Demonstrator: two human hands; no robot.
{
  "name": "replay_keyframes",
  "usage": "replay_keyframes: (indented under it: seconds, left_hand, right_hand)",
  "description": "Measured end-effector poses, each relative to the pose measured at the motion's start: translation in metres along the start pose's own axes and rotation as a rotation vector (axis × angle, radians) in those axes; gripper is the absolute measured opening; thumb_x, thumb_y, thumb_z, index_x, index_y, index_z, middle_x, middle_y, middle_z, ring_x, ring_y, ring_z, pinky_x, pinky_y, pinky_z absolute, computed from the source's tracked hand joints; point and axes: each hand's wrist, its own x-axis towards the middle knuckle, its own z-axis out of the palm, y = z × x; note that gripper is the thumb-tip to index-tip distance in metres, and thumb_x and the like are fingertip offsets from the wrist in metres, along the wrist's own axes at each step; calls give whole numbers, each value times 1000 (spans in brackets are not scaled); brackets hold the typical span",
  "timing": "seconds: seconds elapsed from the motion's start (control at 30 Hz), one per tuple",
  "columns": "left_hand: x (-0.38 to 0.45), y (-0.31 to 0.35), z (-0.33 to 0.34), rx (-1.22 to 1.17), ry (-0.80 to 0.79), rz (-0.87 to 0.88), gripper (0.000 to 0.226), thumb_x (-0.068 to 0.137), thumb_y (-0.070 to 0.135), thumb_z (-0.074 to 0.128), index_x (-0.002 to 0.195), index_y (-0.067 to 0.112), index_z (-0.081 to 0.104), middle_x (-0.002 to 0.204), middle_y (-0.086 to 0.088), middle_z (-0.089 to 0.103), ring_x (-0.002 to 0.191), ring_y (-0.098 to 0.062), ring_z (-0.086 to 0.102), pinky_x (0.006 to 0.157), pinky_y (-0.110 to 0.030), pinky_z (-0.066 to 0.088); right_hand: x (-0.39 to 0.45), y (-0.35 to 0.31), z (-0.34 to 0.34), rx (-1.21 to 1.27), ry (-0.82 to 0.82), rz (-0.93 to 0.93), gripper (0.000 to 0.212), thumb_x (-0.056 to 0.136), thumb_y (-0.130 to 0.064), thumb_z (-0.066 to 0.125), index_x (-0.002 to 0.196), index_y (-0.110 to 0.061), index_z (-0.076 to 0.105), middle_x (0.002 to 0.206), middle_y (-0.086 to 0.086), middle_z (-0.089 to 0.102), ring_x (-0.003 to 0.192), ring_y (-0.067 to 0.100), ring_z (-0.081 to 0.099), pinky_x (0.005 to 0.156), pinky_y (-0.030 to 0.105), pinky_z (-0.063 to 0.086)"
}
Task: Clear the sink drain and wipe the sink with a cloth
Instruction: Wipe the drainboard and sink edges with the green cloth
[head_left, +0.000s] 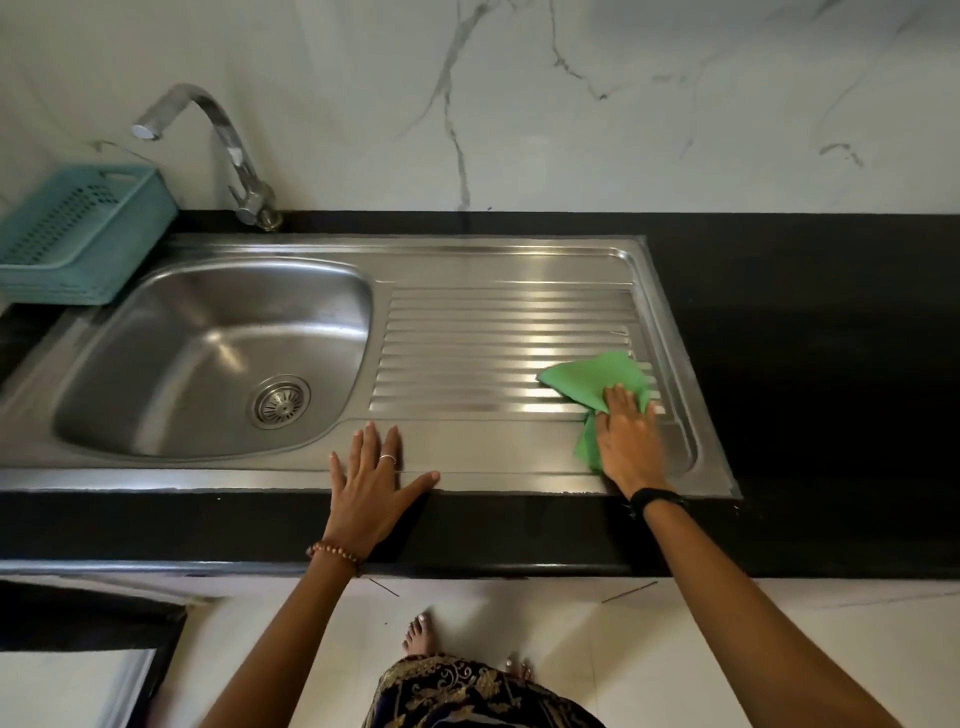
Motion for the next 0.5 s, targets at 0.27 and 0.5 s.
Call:
replay_keyframes:
  seconds: [0.27, 0.5]
  left_hand:
    - [-6, -23, -12, 19, 7, -89, 114, 61, 89, 3, 147, 15, 1, 157, -14, -6, 145, -26, -7, 116, -45, -11]
    - [-3, -23, -6, 83, 24, -129, 122, 52, 90, -9, 148, 15, 3, 158, -13, -4, 146, -23, -5, 116, -43, -9]
  right_hand:
    - [15, -126, 62, -30, -121, -364, 46, 99, -19, 31, 143, -5, 28, 154, 14, 25, 144, 26, 20, 120, 40, 6]
    - [26, -206, 90, -95, -275, -668, 47, 99, -20, 31, 144, -6, 25, 155, 13, 23, 144, 26, 19, 118, 44, 5]
